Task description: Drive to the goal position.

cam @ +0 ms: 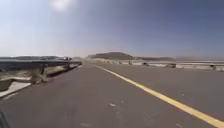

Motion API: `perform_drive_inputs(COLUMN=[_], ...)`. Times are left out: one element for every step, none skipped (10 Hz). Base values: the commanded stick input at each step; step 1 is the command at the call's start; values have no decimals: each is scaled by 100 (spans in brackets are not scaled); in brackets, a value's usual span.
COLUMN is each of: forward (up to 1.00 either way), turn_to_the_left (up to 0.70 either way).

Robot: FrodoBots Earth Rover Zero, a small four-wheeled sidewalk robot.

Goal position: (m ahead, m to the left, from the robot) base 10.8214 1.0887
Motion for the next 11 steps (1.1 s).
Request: perform_drive_inputs(forward=[50, 50, 50, 50, 50, 50, 50, 50, 50, 50, 50], turn_to_the_left=[0, 0, 0, 0, 0, 0, 0, 0, 0, 0, 0])
